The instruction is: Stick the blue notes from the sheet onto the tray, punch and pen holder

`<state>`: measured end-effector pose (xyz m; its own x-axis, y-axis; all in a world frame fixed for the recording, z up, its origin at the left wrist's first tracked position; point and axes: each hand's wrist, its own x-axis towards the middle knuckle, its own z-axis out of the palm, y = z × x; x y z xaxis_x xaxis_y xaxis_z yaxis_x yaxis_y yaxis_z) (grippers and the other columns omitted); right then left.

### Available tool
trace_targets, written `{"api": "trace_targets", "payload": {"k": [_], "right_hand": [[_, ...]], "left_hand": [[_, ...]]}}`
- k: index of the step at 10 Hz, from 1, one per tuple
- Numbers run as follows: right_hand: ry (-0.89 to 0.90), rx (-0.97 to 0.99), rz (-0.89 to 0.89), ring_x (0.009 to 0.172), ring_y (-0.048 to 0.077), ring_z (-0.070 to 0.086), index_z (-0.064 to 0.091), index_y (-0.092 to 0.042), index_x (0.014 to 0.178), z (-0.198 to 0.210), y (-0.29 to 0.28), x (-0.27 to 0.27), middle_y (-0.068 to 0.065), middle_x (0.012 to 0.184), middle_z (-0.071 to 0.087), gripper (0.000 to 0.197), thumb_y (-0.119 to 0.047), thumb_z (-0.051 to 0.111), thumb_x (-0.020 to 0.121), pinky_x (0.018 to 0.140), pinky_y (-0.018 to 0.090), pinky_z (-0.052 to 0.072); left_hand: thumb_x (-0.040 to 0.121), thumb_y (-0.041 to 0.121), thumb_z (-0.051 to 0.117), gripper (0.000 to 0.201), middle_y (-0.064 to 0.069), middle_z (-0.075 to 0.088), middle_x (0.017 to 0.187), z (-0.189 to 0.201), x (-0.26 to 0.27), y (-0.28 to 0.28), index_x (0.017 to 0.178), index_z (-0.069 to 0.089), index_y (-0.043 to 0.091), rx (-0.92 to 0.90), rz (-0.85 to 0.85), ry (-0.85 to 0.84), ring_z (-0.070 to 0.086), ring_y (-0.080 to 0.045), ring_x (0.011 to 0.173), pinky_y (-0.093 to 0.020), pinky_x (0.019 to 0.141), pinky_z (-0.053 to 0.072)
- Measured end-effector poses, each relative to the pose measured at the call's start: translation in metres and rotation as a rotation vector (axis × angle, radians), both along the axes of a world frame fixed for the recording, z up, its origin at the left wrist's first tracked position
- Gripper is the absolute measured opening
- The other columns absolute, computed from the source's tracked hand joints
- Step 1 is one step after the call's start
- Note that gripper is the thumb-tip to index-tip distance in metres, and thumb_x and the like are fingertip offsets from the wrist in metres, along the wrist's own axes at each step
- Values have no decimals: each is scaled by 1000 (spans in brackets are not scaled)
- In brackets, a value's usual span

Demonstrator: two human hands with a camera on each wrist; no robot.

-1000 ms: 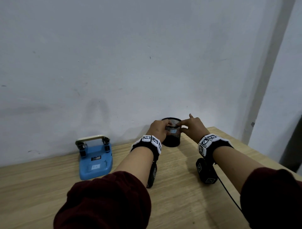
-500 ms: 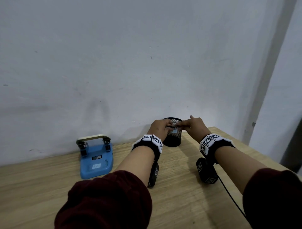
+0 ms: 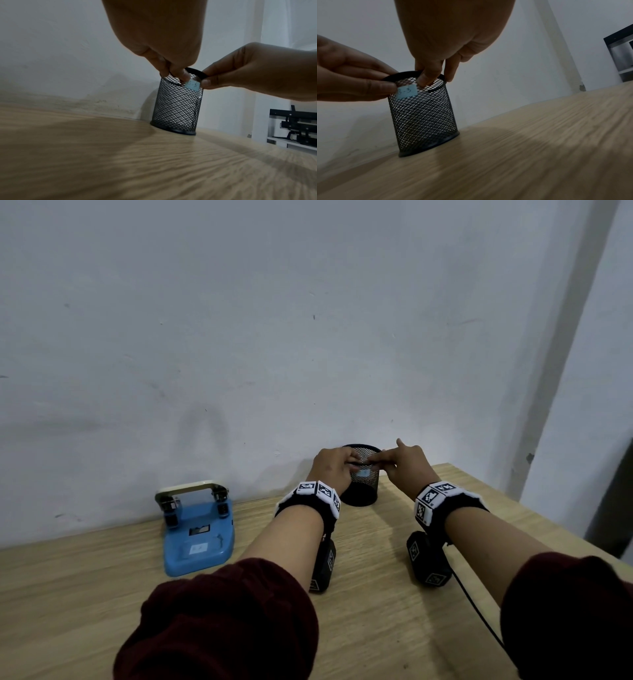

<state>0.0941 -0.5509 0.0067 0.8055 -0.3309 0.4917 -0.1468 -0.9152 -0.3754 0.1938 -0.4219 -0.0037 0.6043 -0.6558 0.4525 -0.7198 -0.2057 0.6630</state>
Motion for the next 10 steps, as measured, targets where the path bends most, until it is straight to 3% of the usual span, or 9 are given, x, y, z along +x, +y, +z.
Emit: {"api": "trace_targets", "payload": {"k": [1,3,4,5,6,7,8,9,10], "right_hand": [[-23,-29,-5,94,31,71,75,-12,105,-5,-5,6,11,96,78,29,1,57,86,121,29,15],[-8,-21,-14,93,34,69,74,-12,106,-5,-6,5,12,99,77,26,-2,59,87,122,31,14],[12,-1,1,100,33,68,73,-12,108,-4,-5,4,12,103,76,26,-5,59,89,122,31,12],[72,17,14,118,32,60,71,-13,113,-1,-7,2,14,110,73,27,-9,57,91,121,32,9],[112,21,23,124,31,55,69,-14,117,2,-5,0,15,115,71,29,-9,54,92,121,32,8],[125,-7,32,121,29,58,64,-15,124,5,-2,-6,16,120,68,33,-6,50,94,120,33,10],[151,-35,30,121,30,58,60,-17,128,4,-1,-10,14,125,66,39,-2,46,95,118,35,18],[267,-66,-17,140,26,39,49,-27,137,2,-3,-10,11,141,54,49,-3,36,97,119,37,20],[322,-99,-51,148,24,20,40,-27,143,11,1,-11,6,154,35,50,-7,36,98,121,39,16]], "left_hand": [[83,-9,46,36,-12,76,103,2,1,-4,104,71,6,42,58,-18,72,-20,99,-20,93,51],[82,-10,45,36,-15,75,104,-3,3,-3,105,70,2,-10,1,9,72,-24,99,-32,96,53],[83,-12,43,37,-18,74,107,-1,5,-1,108,68,0,-12,-32,48,72,-27,99,-33,96,53],[84,-17,38,41,-19,71,115,4,8,-1,113,63,-3,52,-72,99,71,-31,98,-30,94,50],[83,-20,35,46,-21,67,120,5,10,-1,118,60,-5,68,-107,151,69,-34,99,-35,96,51],[81,-21,41,52,-20,62,129,5,12,1,126,56,0,128,-120,154,64,-26,103,-39,102,49],[81,-17,47,63,-15,55,140,7,10,7,138,46,8,265,-101,52,57,-24,121,-36,108,43],[86,-6,51,83,-10,25,159,10,5,9,153,13,23,455,-94,-55,29,-27,146,-37,117,31],[89,3,54,90,-10,6,163,18,0,10,153,-5,28,503,-47,-43,18,-31,149,-40,119,27]]}}
